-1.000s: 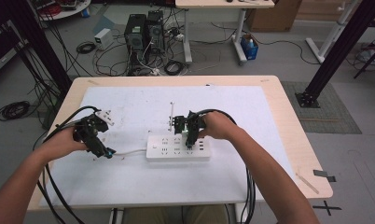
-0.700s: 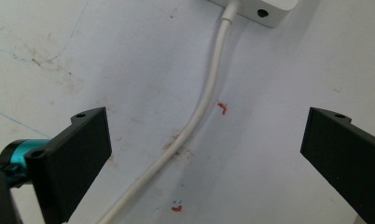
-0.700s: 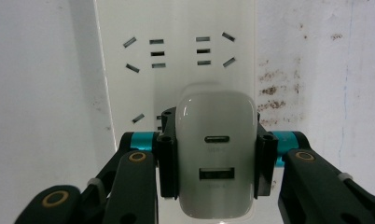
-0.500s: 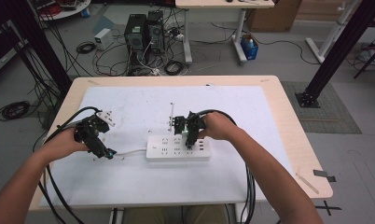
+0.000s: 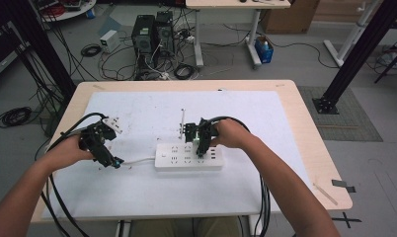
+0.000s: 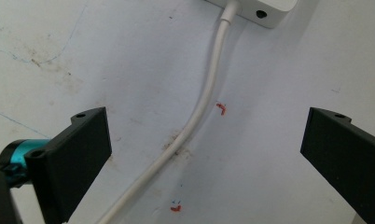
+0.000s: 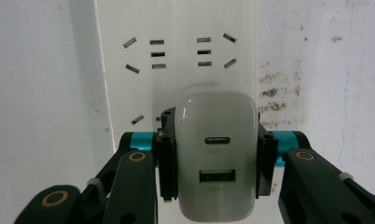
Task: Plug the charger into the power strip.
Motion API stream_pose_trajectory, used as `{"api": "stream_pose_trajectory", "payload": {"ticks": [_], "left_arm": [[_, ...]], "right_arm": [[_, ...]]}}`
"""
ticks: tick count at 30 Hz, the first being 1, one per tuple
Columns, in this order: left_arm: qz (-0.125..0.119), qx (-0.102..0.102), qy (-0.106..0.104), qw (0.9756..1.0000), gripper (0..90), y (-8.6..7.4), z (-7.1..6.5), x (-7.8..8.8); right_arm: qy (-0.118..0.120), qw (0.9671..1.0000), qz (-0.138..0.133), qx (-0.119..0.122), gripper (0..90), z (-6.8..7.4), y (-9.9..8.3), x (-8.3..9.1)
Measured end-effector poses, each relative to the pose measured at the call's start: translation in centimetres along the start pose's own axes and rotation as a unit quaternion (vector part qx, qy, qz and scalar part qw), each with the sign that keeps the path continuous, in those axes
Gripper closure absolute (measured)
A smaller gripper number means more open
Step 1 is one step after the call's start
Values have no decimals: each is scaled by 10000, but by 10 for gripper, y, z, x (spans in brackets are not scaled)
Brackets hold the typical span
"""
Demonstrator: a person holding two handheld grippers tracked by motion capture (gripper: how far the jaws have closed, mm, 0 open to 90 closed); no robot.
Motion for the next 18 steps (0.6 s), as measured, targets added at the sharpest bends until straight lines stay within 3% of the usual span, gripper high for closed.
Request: {"api": "stream_pose_trajectory", "payload": {"ticks": [2, 4, 6, 8, 11, 12, 17, 18], "left_arm": [[-34, -26, 6, 10000, 18, 2, -1, 1], [-77, -49, 24, 10000, 18, 3, -2, 2], [-110, -30, 38, 9999, 18, 3, -2, 3], [-109, -59, 52, 9999, 18, 2, -1, 5], [-153, -54, 67, 9998, 18, 2, -2, 6], [-163, -56, 72, 9998, 18, 2, -3, 6], [-208, -45, 89, 9997, 18, 2, -7, 7], [-177, -49, 92, 9998, 18, 2, -7, 8]], "right_arm": [[16, 10000, -13, -16, 562, 0, -1, 1], [-17, 9994, -190, -294, 358, -4, -2, 6], [70, 9963, -515, -682, 312, -9, -4, 15], [-44, 9938, -704, -864, 212, -11, -8, 25], [-179, 9883, -890, -1222, 173, -15, -19, 41], [-301, 9864, -896, -1342, 115, -16, -24, 46], [-589, 9728, -1036, -1988, 115, -17, -55, 70], [-665, 9675, -1058, -2198, 115, -16, -65, 75]]}}
Point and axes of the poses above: each handheld gripper's, and its own axes: x roughly backward along the jaws, y roughly out of its top, z roughly to its left, the point moved 5 cm from there along -x, roughly forward along the jaws, and after that the axes turned 6 degrees about -y, right-handed, at the moved point
